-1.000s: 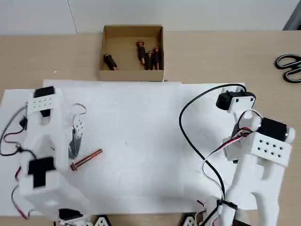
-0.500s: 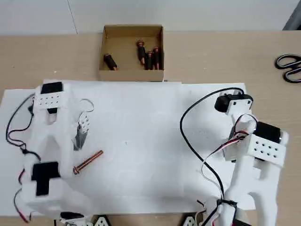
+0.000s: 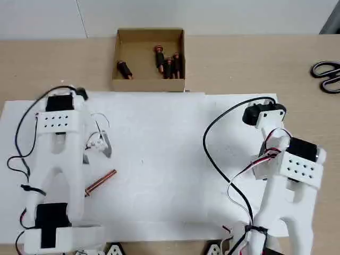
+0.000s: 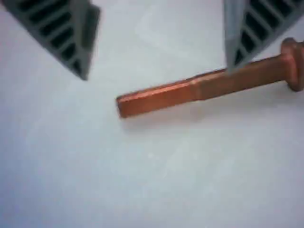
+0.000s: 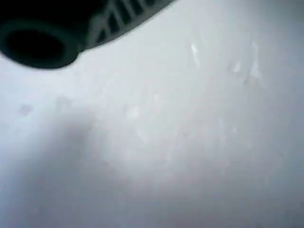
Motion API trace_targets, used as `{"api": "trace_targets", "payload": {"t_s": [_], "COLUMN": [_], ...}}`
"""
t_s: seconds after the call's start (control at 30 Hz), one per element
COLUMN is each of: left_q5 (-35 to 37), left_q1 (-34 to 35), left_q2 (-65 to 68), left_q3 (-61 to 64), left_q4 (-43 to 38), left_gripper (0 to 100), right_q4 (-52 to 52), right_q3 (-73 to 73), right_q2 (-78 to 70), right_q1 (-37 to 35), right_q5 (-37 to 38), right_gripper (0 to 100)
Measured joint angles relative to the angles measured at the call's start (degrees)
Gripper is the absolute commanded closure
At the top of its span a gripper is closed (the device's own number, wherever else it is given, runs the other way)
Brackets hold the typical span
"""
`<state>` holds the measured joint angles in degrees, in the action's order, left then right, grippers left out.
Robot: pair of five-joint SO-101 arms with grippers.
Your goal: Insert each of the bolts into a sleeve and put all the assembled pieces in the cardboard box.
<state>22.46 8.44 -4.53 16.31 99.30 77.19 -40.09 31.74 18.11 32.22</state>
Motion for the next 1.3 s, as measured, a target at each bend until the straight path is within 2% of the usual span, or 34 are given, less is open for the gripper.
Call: {"api": "trace_targets", "payload": {"t_s": [0.2, 0.47, 0.73, 1.0, 1.3], "left_q5": [-13.89, -26.20, -33.41, -38.86, -39.82], "left_q1": [0.00, -0.09, -0.09, -0.09, -0.35], "left_q2": [0.00, -0.09, 3.34, 8.26, 13.01], "left_q3": [5.27, 5.63, 5.63, 5.63, 5.54], "left_q4": [0.00, 0.00, 0.00, 0.00, -0.09], "left_gripper": [80, 80, 81, 95, 96], "right_q4": [0.00, 0.00, 0.97, 2.20, 2.20], "right_q3": [0.00, 0.00, 0.00, 0.00, 0.00], "right_q2": [0.00, 0.00, 0.00, 0.00, 0.00], "right_q1": [0.00, 0.00, 0.00, 1.14, 1.58], "right_q5": [0.97, 0.97, 0.97, 0.97, 0.97], "right_gripper": [99.5, 99.5, 99.5, 99.5, 99.5]}}
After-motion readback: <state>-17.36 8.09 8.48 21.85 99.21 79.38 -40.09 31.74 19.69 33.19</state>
